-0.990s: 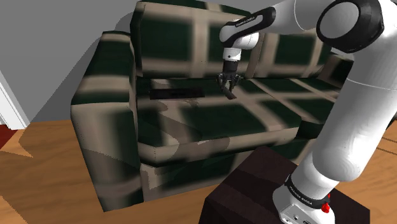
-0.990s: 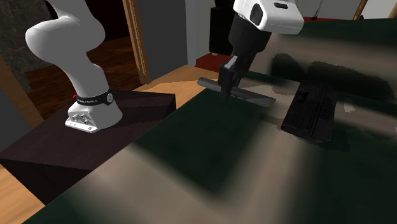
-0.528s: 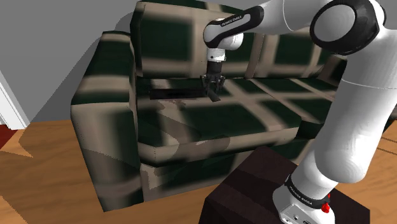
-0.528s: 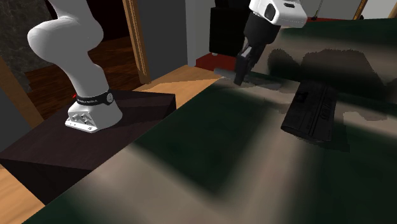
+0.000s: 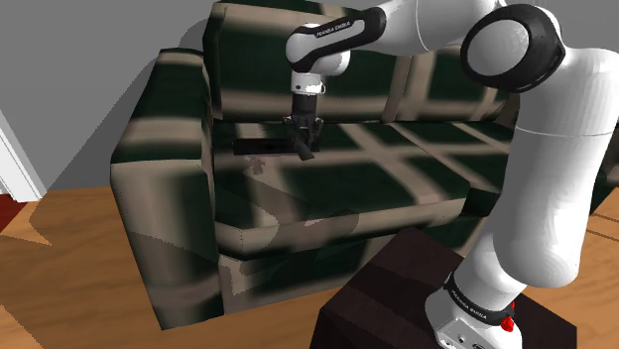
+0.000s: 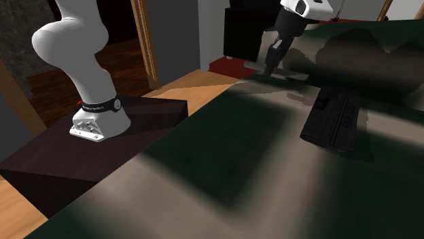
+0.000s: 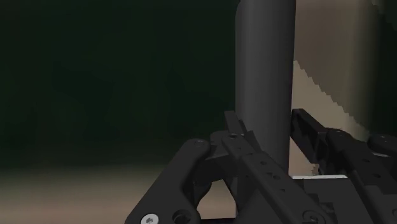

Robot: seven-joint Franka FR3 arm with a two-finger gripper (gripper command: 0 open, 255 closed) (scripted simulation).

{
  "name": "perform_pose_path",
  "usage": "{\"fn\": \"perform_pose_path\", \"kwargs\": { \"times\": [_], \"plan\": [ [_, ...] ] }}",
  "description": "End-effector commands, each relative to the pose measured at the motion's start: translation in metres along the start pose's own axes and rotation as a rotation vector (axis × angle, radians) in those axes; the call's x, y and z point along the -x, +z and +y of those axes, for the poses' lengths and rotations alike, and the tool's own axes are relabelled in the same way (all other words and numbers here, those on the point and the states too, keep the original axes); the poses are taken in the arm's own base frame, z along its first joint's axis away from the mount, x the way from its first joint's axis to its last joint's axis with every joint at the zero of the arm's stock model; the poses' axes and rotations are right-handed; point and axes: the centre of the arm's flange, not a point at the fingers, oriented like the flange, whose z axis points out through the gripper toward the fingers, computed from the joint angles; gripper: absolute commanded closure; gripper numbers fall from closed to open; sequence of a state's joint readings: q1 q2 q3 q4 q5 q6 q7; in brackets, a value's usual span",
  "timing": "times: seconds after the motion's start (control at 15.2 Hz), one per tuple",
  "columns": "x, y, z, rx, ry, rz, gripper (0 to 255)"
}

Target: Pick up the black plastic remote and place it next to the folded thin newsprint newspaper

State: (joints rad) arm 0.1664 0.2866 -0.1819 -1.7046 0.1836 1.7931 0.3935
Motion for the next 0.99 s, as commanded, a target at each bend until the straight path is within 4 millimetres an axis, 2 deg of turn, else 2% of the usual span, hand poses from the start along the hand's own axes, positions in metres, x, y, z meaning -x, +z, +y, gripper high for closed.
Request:
{"fn": "perform_pose_path", "kwargs": {
  "times": [0.0, 0.4, 0.46, 0.92],
  "plan": [
    [0.0, -0.001, -0.027, -0.001, 0.001, 0.0, 255],
    [0.003, 0.002, -0.106, -0.001, 0.001, 0.0, 255],
    [0.004, 0.003, -0.129, -0.001, 0.001, 0.0, 255],
    [-0.004, 0.039, -0.128, -0.001, 0.001, 0.0, 255]
  ]
}}
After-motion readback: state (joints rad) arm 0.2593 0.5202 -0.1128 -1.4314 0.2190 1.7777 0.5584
